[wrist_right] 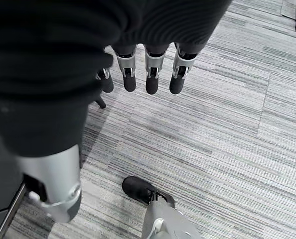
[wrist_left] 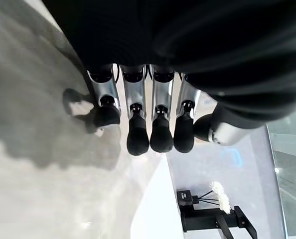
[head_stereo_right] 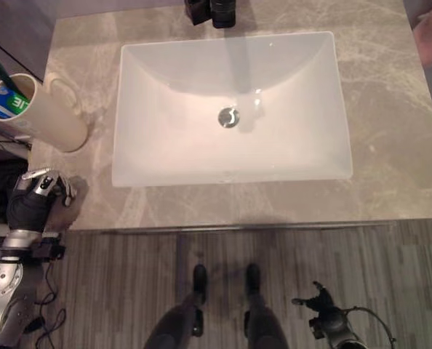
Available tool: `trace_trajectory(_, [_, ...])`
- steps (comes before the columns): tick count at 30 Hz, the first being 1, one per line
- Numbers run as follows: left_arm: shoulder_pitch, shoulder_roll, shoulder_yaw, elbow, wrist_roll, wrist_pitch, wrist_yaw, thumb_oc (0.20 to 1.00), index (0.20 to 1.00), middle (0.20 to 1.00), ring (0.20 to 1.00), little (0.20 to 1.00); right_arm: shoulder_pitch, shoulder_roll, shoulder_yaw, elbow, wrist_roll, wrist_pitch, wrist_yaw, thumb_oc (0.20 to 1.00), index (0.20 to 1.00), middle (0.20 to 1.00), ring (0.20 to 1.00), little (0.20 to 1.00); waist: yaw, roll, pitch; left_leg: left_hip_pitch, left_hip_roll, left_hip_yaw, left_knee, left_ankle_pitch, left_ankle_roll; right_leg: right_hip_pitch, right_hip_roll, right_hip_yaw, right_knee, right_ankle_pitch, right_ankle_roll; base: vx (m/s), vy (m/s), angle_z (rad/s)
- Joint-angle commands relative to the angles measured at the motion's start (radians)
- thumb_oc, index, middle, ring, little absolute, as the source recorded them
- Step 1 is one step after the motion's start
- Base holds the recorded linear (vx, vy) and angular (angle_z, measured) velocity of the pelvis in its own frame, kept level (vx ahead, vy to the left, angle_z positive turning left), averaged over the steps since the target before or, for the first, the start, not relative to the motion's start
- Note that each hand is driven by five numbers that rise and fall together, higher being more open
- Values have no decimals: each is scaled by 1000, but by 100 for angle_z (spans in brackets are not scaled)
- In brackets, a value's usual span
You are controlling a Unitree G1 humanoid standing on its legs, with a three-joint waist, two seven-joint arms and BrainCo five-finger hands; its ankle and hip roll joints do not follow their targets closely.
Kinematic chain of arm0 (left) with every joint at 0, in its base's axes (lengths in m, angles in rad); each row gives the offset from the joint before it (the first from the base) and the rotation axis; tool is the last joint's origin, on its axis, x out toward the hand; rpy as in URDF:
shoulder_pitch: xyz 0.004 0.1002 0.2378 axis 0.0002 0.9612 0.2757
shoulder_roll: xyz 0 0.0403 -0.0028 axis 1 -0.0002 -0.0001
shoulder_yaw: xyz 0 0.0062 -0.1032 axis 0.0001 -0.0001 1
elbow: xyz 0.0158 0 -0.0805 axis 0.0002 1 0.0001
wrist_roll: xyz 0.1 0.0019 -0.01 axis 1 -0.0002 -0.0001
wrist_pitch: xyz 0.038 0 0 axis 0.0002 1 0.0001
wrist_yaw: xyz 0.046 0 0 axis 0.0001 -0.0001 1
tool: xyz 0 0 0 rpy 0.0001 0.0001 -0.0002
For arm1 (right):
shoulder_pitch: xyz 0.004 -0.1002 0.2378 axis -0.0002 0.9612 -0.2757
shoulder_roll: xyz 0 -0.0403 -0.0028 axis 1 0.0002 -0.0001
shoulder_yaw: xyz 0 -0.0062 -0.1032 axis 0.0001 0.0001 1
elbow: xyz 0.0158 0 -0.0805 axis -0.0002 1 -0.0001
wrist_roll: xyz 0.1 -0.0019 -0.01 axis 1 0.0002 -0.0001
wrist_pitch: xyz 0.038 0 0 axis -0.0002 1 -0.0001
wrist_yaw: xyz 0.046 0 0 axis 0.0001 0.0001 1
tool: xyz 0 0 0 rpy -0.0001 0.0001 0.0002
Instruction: Put brush and paste in cup on sink, flatten towel.
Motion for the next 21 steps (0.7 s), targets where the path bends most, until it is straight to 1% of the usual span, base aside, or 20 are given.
trace_trajectory(1, [65, -8, 9, 40, 1, 24, 1, 200, 200, 200, 200, 200, 11, -8, 68, 7, -67, 16, 11, 1000, 1000, 1000, 1000, 1000, -2, -25, -57, -9, -17, -48, 3, -17, 21, -23, -55, 74, 56, -69, 38, -31, 19, 1])
trace_trajectory(6, [59, -3, 54, 39, -2, 16, 44, 200, 200, 200, 200, 200, 5, -10, 67, -43, -40, 12, 5, 1000, 1000, 1000, 1000, 1000, 6, -37, -37, -30, -20, -35, 18, -20, 26, -31, -56, 88, 32, -50, 41, -17, 6, -7])
trace_trajectory(11, [19, 8, 59, 62, 3, 5, 63, 200, 200, 200, 200, 200, 2, -7, 60, -38, -19, 12, 4, 1000, 1000, 1000, 1000, 1000, 6, -44, -25, -64, -25, -25, 30, -21, 27, -46, -60, 97, 17, -36, 46, -5, 5, -2])
trace_trajectory(16, [-25, -3, 62, 57, 8, -7, 93, 200, 200, 200, 200, 200, -4, -4, 51, -41, -2, 13, -9, 1000, 1000, 1000, 1000, 1000, 0, -55, -1, -132, -42, -21, 96, -44, 35, -75, -71, 107, 10, -22, 48, -8, 12, -2])
trace_trajectory(21, [-41, -3, 67, 63, 12, -9, 102, 200, 200, 200, 200, 200, -10, -8, 44, -45, 4, 13, -15, 1000, 1000, 1000, 1000, 1000, 1, -61, 4, -180, -53, -18, 139, -64, 43, -91, -76, 121, 5, -15, 52, -1, 8, -2])
